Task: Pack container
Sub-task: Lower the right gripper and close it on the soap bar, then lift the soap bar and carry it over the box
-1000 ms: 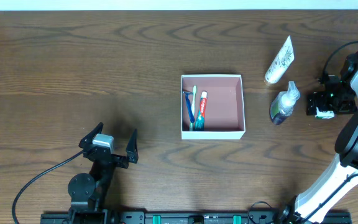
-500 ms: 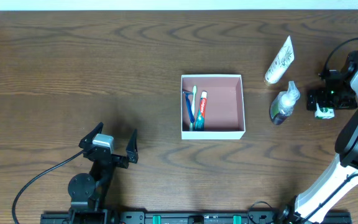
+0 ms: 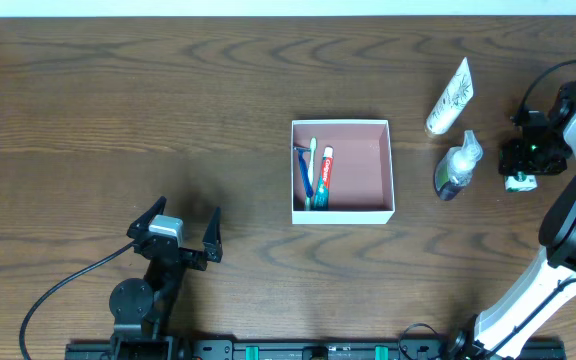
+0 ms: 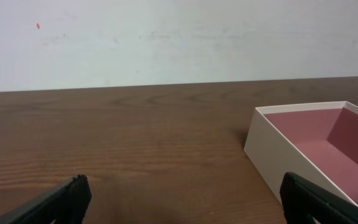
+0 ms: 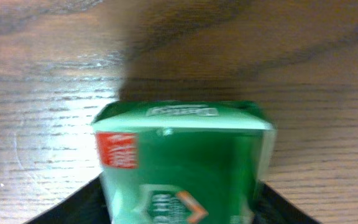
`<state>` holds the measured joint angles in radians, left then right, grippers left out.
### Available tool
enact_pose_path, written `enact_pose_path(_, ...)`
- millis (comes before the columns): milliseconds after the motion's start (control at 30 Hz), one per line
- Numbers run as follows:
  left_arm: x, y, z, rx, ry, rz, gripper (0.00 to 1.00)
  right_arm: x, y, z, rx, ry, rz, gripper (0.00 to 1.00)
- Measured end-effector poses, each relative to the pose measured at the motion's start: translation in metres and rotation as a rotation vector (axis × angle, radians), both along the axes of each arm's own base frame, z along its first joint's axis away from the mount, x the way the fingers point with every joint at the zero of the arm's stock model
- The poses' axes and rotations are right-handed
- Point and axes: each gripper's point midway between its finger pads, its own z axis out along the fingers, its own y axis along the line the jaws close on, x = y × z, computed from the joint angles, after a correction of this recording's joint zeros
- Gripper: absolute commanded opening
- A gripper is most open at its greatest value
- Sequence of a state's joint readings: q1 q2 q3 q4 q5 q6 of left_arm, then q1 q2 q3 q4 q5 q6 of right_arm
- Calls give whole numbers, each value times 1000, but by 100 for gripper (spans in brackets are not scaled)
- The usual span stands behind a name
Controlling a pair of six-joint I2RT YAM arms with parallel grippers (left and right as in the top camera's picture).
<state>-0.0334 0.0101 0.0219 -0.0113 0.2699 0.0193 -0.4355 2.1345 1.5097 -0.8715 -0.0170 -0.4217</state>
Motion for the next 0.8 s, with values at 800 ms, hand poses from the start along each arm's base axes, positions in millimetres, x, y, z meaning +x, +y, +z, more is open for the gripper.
enact_pose_path(800,0,0,0,0,0,0,98,41,-3,161,51,-124,-133,25)
